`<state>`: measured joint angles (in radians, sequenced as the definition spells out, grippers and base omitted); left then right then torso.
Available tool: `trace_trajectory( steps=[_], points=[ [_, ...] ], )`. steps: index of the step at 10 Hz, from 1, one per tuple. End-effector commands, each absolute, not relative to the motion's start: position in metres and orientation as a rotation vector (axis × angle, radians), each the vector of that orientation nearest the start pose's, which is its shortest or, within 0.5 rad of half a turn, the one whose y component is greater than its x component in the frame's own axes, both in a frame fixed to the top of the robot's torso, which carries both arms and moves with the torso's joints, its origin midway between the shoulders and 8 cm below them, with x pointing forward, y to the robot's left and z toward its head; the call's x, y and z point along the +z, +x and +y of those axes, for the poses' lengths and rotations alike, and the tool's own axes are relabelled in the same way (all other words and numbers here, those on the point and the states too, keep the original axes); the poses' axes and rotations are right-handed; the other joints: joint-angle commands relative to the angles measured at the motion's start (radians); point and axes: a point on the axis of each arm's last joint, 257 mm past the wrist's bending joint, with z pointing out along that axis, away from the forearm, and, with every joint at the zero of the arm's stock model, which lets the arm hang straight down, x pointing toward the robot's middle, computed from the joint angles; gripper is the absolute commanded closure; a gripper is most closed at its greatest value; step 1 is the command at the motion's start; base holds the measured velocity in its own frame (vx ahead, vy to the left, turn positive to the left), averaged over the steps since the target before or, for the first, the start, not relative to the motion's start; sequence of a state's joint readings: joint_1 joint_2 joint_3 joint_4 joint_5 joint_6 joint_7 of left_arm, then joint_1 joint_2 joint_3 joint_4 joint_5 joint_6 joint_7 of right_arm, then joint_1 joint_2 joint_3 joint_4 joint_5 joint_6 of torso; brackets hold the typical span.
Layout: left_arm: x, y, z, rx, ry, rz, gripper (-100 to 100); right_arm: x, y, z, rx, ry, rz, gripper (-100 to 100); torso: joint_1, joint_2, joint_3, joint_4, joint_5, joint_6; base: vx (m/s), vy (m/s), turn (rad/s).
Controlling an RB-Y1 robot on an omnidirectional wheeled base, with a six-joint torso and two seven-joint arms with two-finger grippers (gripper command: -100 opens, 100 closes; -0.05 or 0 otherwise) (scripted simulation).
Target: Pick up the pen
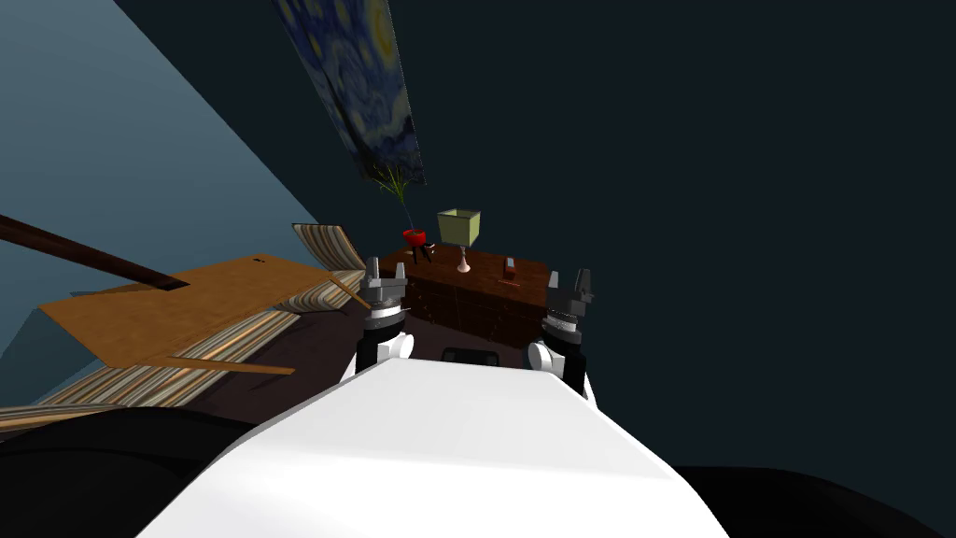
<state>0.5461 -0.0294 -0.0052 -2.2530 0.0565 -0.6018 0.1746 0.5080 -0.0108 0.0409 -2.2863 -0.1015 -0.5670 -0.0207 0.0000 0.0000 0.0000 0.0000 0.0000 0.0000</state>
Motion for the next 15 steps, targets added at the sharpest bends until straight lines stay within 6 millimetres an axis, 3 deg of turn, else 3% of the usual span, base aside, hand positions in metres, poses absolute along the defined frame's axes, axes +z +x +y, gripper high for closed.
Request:
trace_trajectory(
  steps=[1, 7, 10, 11, 13, 14, 15],
  points=[
    [0.017, 0.326, 0.292, -1.490, -0.746, 0.472, 0, 0.034, 0.334, -0.262, 1.449, 0.641, 0.564, -100, 0.000, 0.000, 0.000, 0.000, 0.000, 0.000, -0.028, 0.018, -0.009],
    [0.017, 0.326, 0.292, -1.490, -0.746, 0.472, 0, 0.007, 0.342, -0.192, 1.489, 0.518, 0.809, -100, 0.004, 0.007, 0.004, 0.002, 0.001, 0.000, -0.091, 0.052, -0.009],
    [0.017, 0.326, 0.292, -1.490, -0.746, 0.472, 0, -0.028, 0.342, -0.149, 1.492, 0.419, 0.989, -100, 0.005, 0.010, 0.006, 0.002, 0.001, 0.000, -0.148, 0.075, 0.005],
    [0.017, 0.326, 0.292, -1.490, -0.746, 0.472, 0, -0.028, 0.341, -0.149, 1.491, 0.416, 0.993, -100, 0.005, 0.011, 0.006, 0.002, 0.001, 0.000, -0.121, 0.063, 0.008],
    [0.017, 0.326, 0.292, -1.490, -0.746, 0.472, 0, -0.060, 0.337, -0.123, 1.481, 0.339, 1.123, -100, 0.004, 0.008, 0.004, 0.002, 0.001, 0.000, -0.107, 0.077, 0.026],
    [0.017, 0.326, 0.292, -1.490, -0.746, 0.472, 0, -0.062, 0.336, -0.123, 1.478, 0.326, 1.138, -100, 0.005, 0.007, 0.004, 0.002, 0.001, 0.000, -0.088, 0.062, 0.006],
    [0.017, 0.326, 0.292, -1.490, -0.746, 0.472, 0, -0.081, 0.333, -0.112, 1.467, 0.282, 1.208, -100, 0.004, 0.006, 0.004, 0.002, 0.001, 0.000, -0.096, 0.072, 0.033]
  ],
)
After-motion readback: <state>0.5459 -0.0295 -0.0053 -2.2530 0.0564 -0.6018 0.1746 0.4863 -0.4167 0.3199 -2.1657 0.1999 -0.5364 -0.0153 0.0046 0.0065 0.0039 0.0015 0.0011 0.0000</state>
